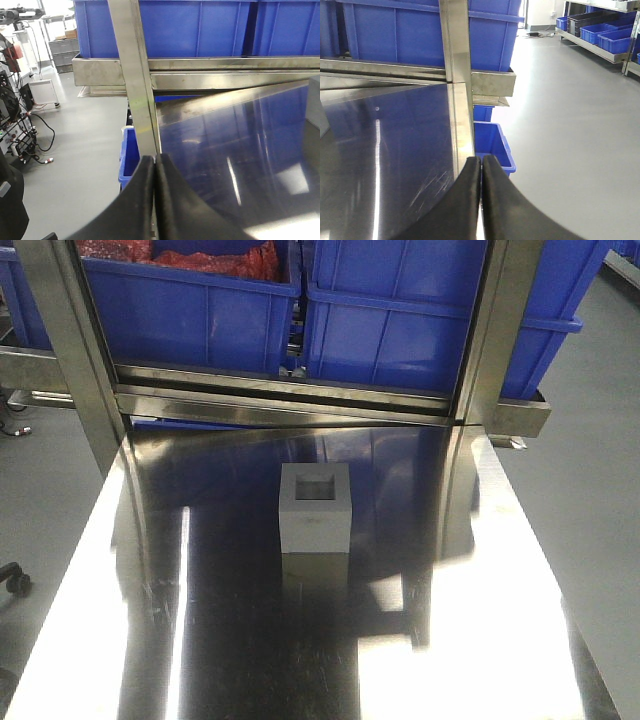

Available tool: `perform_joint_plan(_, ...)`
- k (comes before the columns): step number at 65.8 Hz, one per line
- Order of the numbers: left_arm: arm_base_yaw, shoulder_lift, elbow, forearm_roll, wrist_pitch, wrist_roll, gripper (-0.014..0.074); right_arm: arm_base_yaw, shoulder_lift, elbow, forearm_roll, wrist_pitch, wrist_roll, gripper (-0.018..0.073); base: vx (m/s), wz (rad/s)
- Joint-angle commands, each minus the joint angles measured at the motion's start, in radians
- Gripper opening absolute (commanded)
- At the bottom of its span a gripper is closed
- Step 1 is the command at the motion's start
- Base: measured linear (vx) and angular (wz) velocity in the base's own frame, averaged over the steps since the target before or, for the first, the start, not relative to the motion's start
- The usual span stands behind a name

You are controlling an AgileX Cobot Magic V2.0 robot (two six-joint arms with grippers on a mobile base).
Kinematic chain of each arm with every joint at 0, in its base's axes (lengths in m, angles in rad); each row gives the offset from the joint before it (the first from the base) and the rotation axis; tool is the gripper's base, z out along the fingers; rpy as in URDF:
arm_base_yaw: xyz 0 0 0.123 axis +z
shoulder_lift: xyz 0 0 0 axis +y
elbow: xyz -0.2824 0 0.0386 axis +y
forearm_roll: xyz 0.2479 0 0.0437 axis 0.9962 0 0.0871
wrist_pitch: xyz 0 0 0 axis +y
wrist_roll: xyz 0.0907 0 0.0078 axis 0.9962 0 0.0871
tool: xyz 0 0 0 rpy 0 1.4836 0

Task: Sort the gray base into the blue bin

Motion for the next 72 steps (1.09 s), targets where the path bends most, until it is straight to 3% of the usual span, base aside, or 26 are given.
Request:
perform_joint_plan(1, -0.007, -0.012, -0.020, -0.001, -0.074, -0.004, -0.0006, -0.004, 0.019, 0.002, -0.004, -0.072, -0.012, -0.0005, 0.00, 0.00)
perform_joint_plan(72, -0.007, -0.012, -0.027, -0.002, -0.092, -0.007, -0.0006, -0.004, 0.019, 0.002, -0.004, -0.072, -0.012, -0.0005, 0.00, 0.00)
